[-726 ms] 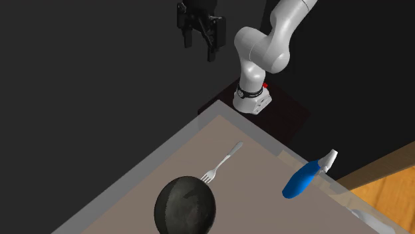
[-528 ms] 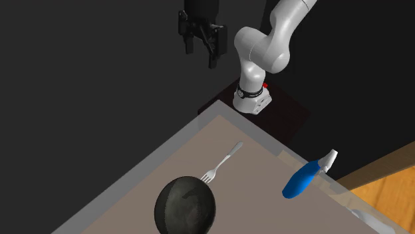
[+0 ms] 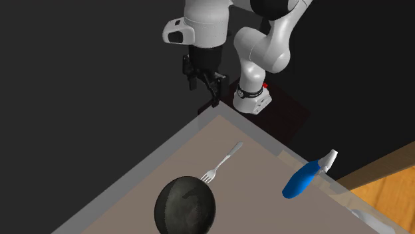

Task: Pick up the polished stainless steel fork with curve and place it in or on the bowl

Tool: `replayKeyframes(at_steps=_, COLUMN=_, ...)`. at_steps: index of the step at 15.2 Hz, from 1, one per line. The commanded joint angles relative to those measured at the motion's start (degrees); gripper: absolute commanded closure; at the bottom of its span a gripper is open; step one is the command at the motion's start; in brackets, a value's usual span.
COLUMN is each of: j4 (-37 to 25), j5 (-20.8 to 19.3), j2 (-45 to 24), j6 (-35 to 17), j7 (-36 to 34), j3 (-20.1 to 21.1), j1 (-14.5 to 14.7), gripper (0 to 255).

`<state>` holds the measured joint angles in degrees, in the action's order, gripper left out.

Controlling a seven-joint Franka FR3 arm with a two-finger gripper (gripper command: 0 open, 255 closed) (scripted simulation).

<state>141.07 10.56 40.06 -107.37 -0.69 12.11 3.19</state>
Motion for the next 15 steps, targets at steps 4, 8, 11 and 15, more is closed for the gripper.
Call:
replayKeyframes(at_steps=4, j4=2.9, j5=1.4, j2=-6.3, j6=-9.1, j7=-3.0, j3=4.7, j1=1.0, gripper=0)
replayKeyframes(at_steps=8, j4=3.8, j5=1.6, j2=-12.8, j6=-16.4, j7=-5.8, j3=8.6, j1=1.3, gripper=0)
replayKeyframes(at_steps=11, j4=3.7, j5=0.8, j2=-18.6, j6=-21.8, j7=-8.4, j3=11.6, j1=1.1, gripper=0)
replayKeyframes(at_steps=15, j4=2.5, j5=-2.2, j2=-27.3, j6=-28.8, j7=-12.9, j3=15.6, j1=0.4, gripper=0)
